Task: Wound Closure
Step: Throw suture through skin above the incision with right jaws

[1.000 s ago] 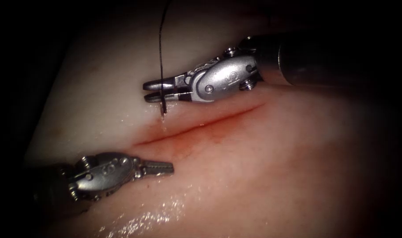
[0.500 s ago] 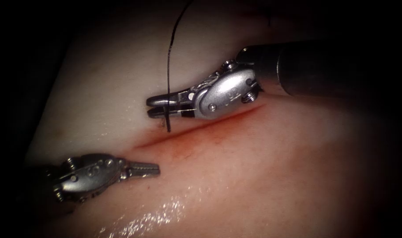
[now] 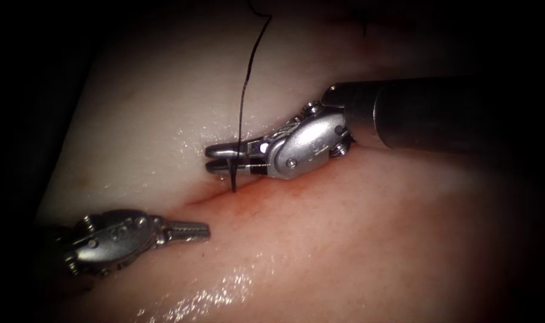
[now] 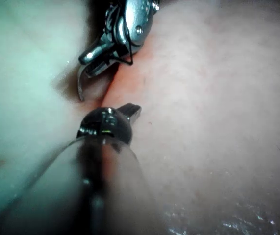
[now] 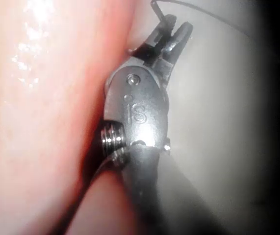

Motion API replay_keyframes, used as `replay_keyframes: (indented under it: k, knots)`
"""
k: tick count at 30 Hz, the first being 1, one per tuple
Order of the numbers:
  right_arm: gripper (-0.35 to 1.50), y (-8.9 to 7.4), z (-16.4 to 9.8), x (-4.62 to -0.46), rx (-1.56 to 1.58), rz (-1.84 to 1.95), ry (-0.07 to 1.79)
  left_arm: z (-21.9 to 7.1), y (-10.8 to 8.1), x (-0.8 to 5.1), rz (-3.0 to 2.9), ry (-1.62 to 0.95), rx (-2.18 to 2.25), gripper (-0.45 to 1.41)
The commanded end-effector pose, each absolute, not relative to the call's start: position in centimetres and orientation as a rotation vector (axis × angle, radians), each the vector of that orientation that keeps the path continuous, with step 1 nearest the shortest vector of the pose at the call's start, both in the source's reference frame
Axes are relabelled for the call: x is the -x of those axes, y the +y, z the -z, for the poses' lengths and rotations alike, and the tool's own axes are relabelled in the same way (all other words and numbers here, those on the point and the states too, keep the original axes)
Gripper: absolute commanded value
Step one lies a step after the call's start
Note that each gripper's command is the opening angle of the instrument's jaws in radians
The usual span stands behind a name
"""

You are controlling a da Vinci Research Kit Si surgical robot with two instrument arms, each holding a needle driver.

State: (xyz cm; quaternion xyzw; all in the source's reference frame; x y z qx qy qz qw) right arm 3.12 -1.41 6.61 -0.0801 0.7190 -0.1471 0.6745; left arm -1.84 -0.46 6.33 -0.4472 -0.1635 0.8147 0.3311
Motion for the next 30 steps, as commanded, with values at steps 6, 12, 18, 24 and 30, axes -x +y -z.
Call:
replay_keyframes:
  k: [6, 12, 18, 24, 30]
  knots:
    - [-0.35, -1.48, -6.68, -3.16, 0.167, 0.325, 1.618, -6.43, -0.43, 1.96, -2.127, -0.416, 1.164, -0.45]
    - [-0.35, -1.62, -6.77, -3.14, 0.137, 0.334, 1.615, -6.49, -0.4, 1.96, -2.128, -0.412, 1.164, -0.45]
    - [-0.35, -1.72, -6.84, -3.13, 0.113, 0.321, 1.614, -6.5, -0.4, 1.95, -2.128, -0.409, 1.16, -0.45]
    - [-0.35, -1.77, -6.87, -3.15, 0.066, 0.321, 1.593, -6.5, -0.41, 1.95, -2.123, -0.408, 1.156, -0.45]
    - [-0.35, -1.72, -6.85, -3.15, 0.066, 0.296, 1.597, -6.52, -0.42, 2.0, -2.134, -0.409, 1.136, -0.45]
